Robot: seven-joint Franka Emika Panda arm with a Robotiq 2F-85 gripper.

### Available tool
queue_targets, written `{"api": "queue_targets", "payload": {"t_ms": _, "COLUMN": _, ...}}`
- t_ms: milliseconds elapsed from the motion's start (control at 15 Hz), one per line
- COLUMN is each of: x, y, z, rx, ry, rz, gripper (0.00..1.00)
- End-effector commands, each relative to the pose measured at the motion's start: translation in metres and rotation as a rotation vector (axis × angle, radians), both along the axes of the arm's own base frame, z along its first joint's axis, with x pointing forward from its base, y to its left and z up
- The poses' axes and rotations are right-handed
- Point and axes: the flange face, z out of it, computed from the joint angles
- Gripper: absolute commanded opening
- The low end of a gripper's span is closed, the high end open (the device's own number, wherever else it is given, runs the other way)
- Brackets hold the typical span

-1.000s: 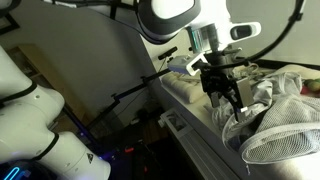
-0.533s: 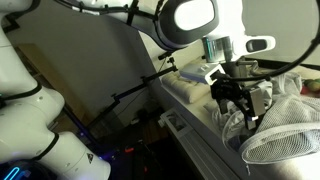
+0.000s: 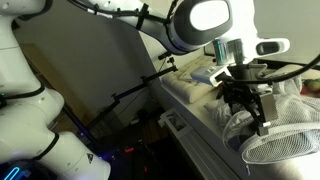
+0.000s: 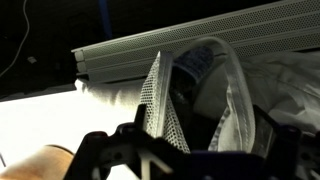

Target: Take the pair of socks out of the bag then move the bag slightly forward

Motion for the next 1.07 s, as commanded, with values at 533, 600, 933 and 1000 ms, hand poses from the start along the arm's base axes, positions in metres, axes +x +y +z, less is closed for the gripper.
{"api": "queue_targets", "payload": {"t_ms": 533, "x": 0.021, "y": 0.010, "z": -0.030, "rx": 0.048, "ry": 0.038, "rz": -0.024, "gripper": 1.00}}
{"api": "queue_targets", "payload": {"t_ms": 600, "x": 0.022, "y": 0.011, "z": -0.032, "rx": 0.056, "ry": 0.038, "rz": -0.023, "gripper": 0.88}}
{"api": "queue_targets", "payload": {"t_ms": 933, "x": 0.027, "y": 0.010, "z": -0.023, "rx": 0.051, "ry": 0.013, "rz": -0.015, "gripper": 0.42}}
{"api": "queue_targets", "payload": {"t_ms": 1000, "x": 0.028, "y": 0.011, "z": -0.018, "rx": 0.046, "ry": 0.004, "rz": -0.009, "gripper": 0.36}}
